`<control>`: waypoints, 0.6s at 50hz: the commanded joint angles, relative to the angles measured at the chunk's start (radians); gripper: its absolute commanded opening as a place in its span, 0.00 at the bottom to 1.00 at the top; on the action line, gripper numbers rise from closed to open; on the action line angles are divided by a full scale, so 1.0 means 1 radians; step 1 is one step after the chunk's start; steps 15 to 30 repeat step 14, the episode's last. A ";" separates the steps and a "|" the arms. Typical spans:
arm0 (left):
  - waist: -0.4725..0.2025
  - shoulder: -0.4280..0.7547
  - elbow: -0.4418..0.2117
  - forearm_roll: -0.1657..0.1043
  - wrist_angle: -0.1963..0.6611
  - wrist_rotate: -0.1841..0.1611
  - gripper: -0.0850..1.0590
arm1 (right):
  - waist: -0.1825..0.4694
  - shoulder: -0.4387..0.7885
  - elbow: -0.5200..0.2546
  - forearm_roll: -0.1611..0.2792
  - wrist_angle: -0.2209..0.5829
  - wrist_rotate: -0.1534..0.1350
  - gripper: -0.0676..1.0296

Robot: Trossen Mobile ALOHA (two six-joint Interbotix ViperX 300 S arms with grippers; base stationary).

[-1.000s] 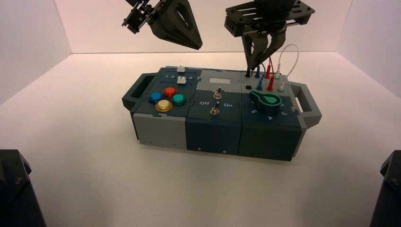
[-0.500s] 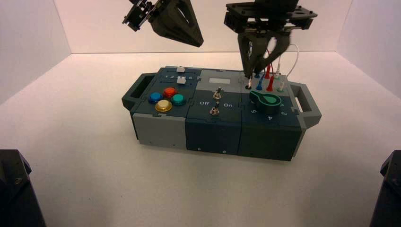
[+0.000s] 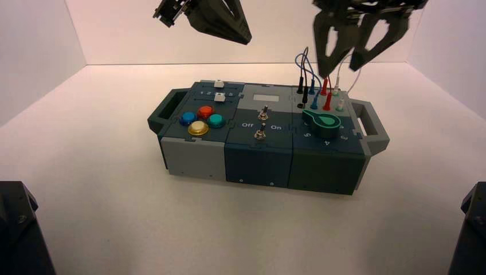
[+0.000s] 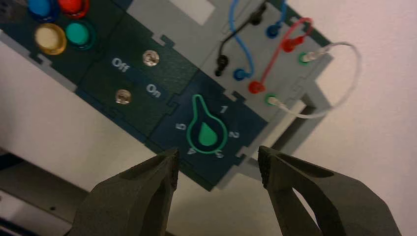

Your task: Pull the black wire.

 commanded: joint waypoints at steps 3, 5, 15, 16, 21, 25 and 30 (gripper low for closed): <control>0.011 -0.026 -0.029 0.005 -0.002 0.028 0.05 | -0.005 -0.058 0.021 -0.029 -0.034 0.005 0.81; 0.011 -0.028 -0.028 0.003 -0.003 0.029 0.05 | -0.005 -0.061 0.026 -0.032 -0.035 0.005 0.81; 0.012 -0.028 -0.028 0.005 -0.005 0.031 0.05 | -0.005 -0.071 0.029 -0.034 -0.055 0.005 0.81; 0.012 -0.028 -0.028 0.005 -0.005 0.031 0.05 | -0.005 -0.071 0.029 -0.034 -0.055 0.005 0.81; 0.012 -0.028 -0.028 0.005 -0.005 0.031 0.05 | -0.005 -0.071 0.029 -0.034 -0.055 0.005 0.81; 0.012 -0.028 -0.028 0.005 -0.005 0.031 0.05 | -0.005 -0.071 0.029 -0.034 -0.055 0.005 0.81; 0.012 -0.028 -0.028 0.005 -0.005 0.031 0.05 | -0.005 -0.071 0.029 -0.034 -0.055 0.005 0.81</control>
